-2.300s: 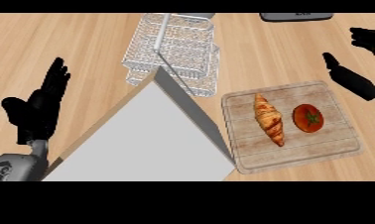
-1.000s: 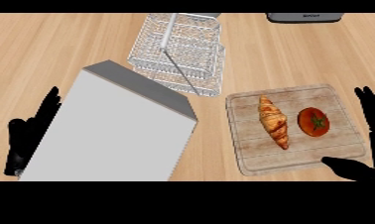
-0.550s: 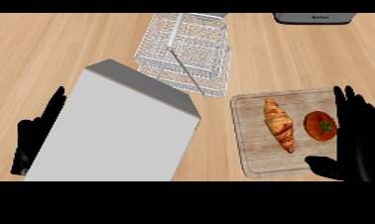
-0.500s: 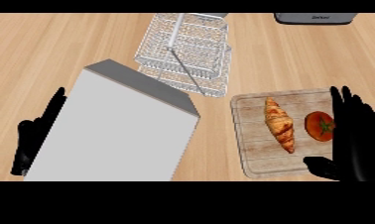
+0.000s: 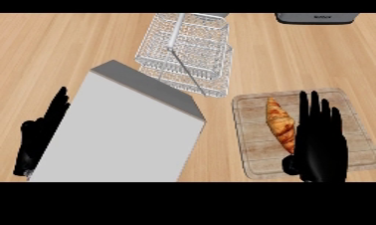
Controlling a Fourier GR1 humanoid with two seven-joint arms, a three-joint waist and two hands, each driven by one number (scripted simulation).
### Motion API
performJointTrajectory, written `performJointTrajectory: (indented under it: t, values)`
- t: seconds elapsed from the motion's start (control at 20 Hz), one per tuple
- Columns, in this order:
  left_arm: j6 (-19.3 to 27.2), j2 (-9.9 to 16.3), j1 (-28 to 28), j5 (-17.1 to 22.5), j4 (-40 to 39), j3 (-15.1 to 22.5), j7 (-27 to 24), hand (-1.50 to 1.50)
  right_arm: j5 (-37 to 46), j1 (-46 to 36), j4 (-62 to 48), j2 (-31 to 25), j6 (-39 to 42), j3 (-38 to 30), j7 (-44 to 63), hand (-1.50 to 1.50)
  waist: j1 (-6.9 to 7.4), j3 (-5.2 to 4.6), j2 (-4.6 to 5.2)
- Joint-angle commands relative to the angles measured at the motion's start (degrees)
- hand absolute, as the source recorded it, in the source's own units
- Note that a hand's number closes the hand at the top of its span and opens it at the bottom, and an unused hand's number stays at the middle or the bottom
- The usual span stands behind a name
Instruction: Pick the croissant from the cutting board and place it in the tiered basket
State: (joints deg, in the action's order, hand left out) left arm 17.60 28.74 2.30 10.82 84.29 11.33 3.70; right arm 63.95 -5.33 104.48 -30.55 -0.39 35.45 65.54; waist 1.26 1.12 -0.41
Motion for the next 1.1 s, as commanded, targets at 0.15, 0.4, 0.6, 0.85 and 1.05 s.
performJointTrajectory:
  t: [0.15,0.4,0.6,0.85,1.05]
  values:
    - [2.7,-10.1,0.6,0.5,-1.7,4.9,-0.8,0.00,3.9,-5.0,-6.1,11.1,8.4,1.0,8.6,-1.50,-0.92,-1.29,0.64]
    - [2.4,-9.1,0.9,0.7,-2.6,4.0,-1.0,0.00,4.9,-7.1,-10.7,15.1,14.2,-1.9,8.7,-1.50,-1.21,-1.33,0.64]
    - [3.7,-10.6,-0.9,-0.4,-2.5,4.7,-0.3,0.00,6.8,-7.0,-14.3,20.9,17.3,-2.9,11.6,-1.50,-1.48,-1.24,0.46]
    - [3.5,-12.1,2.0,-0.7,-3.7,4.6,-3.2,0.00,7.8,-8.1,-16.2,22.4,19.8,-8.4,9.2,-1.50,-1.28,-1.18,0.36]
    - [2.8,-12.5,2.1,-1.3,-4.9,4.4,-4.1,0.00,9.5,-9.9,-19.6,24.3,20.3,-11.5,6.3,-1.50,-1.11,-1.16,0.42]
